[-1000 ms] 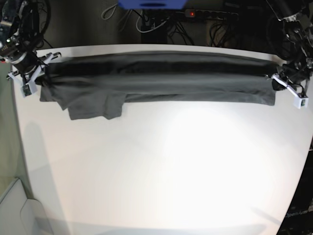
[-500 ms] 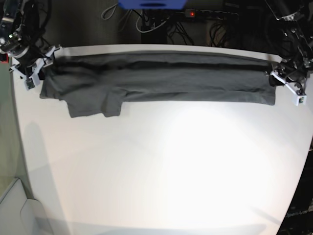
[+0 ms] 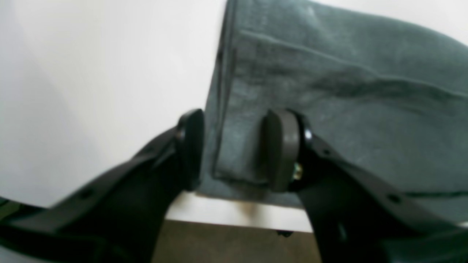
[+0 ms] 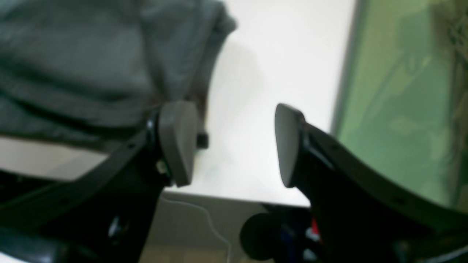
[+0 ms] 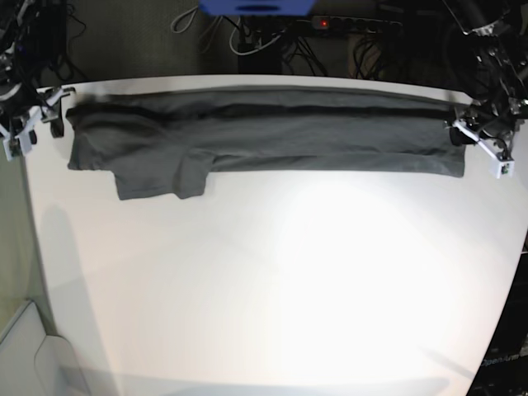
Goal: Layout the t-shirt on the table in an organized manner, then fold the t-shirt properly
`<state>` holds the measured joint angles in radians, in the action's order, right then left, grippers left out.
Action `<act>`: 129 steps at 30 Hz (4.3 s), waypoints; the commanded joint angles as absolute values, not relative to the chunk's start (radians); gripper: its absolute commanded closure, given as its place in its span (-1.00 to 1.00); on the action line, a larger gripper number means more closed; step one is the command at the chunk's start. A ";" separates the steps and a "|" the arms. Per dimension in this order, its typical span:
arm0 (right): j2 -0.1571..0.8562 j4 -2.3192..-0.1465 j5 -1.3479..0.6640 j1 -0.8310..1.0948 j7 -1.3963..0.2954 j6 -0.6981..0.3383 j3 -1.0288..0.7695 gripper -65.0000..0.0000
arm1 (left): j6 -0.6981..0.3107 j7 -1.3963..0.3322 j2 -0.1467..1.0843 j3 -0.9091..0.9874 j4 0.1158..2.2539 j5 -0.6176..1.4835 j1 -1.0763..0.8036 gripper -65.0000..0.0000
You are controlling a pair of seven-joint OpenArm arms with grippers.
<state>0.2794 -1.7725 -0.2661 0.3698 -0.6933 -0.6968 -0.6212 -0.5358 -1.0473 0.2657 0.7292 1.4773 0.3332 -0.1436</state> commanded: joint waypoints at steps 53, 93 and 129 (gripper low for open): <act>0.248 -1.207 -0.289 -0.150 -0.794 -0.698 -0.298 0.20 | -0.539 -1.041 0.255 0.737 1.501 0.341 -0.137 0.15; 0.143 -2.009 -0.295 0.266 -1.006 -0.698 -0.361 1.00 | -0.539 -1.040 0.255 0.734 1.492 0.341 -0.134 0.15; 0.183 -1.609 -0.289 0.248 -0.839 -0.698 -0.446 0.99 | -0.541 -1.040 0.262 0.739 1.501 0.341 -0.143 -0.03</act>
<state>0.1772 -1.6032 -0.2916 0.2474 -0.8318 -0.6933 -0.4465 -0.5426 -1.0508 0.2436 0.7315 1.4807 0.3325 -0.1497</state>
